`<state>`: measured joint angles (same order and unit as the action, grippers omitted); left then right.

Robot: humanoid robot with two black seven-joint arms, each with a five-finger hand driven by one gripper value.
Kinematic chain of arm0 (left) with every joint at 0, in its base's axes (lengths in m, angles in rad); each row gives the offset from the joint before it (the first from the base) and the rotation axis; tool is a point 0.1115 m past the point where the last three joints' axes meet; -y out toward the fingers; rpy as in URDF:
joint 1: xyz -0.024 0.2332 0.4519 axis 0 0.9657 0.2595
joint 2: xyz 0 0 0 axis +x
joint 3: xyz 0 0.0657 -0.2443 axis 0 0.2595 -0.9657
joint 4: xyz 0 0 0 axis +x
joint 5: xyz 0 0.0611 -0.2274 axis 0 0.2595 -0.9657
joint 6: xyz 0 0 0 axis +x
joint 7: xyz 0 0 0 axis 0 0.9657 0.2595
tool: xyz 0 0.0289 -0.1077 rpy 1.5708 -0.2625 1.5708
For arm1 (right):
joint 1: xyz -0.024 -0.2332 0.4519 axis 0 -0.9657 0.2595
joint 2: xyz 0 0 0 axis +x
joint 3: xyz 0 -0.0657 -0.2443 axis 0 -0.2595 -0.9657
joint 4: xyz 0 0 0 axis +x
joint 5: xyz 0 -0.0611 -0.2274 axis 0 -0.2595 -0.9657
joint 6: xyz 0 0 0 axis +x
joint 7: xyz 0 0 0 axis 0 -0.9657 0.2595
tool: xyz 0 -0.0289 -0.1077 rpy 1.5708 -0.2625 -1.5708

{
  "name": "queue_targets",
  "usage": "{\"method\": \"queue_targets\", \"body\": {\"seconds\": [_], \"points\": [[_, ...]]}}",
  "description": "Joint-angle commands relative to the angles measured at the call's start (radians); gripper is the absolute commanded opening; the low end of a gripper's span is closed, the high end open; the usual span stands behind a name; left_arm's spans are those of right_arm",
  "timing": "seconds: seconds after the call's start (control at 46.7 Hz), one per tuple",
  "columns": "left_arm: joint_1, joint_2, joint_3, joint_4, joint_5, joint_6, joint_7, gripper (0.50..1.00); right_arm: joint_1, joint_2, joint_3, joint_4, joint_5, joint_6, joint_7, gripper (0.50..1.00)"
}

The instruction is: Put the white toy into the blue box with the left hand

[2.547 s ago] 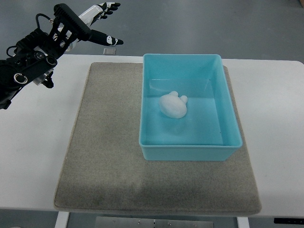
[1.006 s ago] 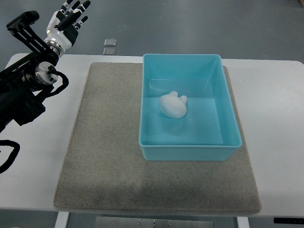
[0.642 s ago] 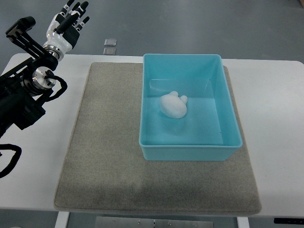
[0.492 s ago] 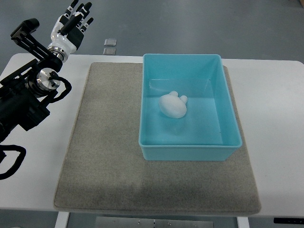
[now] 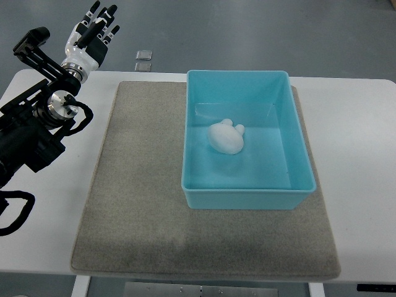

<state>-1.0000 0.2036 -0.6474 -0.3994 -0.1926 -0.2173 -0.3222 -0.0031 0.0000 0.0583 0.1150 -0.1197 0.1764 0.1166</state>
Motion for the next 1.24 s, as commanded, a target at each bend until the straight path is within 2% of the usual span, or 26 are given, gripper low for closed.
{"method": "queue_targets", "body": {"seconds": [0.0, 1.22], "points": [[0.000, 0.000, 0.002, 0.001, 0.001, -0.002, 0.000, 0.988, 0.000, 0.000, 0.000, 0.000, 0.000, -0.002, 0.000, 0.936], [0.001, 0.000, 0.002, -0.003, 0.001, -0.007, 0.000, 0.992, -0.003, 0.000, 0.000, 0.020, -0.006, 0.014, 0.000, 0.936]]}}
